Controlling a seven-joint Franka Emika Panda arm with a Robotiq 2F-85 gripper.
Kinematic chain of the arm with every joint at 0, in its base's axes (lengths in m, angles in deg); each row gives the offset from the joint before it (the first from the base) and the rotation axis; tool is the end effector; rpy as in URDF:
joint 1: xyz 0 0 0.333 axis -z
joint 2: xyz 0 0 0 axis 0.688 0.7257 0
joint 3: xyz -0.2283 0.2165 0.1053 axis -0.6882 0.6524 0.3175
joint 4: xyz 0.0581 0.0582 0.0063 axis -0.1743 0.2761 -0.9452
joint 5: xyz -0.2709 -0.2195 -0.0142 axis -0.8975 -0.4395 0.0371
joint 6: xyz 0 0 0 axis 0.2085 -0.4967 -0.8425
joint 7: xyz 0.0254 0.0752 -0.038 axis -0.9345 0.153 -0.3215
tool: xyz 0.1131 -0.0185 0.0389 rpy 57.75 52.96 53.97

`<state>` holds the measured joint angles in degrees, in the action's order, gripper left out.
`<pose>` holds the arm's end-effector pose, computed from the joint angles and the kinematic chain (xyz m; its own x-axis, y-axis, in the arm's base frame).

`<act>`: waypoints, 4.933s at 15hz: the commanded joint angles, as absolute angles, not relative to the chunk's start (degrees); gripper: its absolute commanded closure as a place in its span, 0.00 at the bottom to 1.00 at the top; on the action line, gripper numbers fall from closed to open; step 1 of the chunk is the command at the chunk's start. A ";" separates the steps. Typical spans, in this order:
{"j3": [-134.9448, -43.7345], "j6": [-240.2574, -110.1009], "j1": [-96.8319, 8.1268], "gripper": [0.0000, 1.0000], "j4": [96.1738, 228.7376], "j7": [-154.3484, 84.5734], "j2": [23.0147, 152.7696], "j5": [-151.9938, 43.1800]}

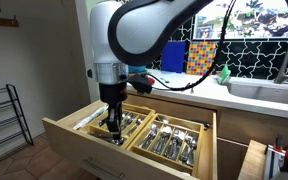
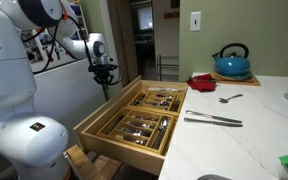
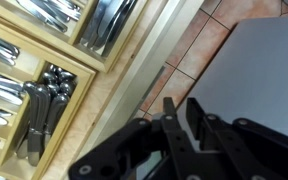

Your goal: Close the open drawer.

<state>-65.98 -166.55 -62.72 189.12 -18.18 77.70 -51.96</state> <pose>0.4171 0.3285 0.4079 0.6303 0.7760 0.0225 0.7763 -0.6299 -0.0250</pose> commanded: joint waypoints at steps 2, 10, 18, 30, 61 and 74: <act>-65.99 -170.70 -62.96 1.00 184.90 -15.15 84.23 -54.73; -67.42 -177.32 -63.07 0.96 183.73 -13.57 89.82 -61.57; -66.93 -177.67 -61.43 0.96 183.75 -5.02 91.11 -63.46; -65.25 -179.97 -60.43 0.97 183.08 3.46 91.04 -61.58; -68.69 -181.00 -56.22 0.99 189.69 -0.16 89.59 -56.36; -78.95 -181.81 -48.38 0.99 204.58 -5.87 76.45 -63.42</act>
<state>-76.74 -180.88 -49.58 200.01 -2.30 80.08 -59.90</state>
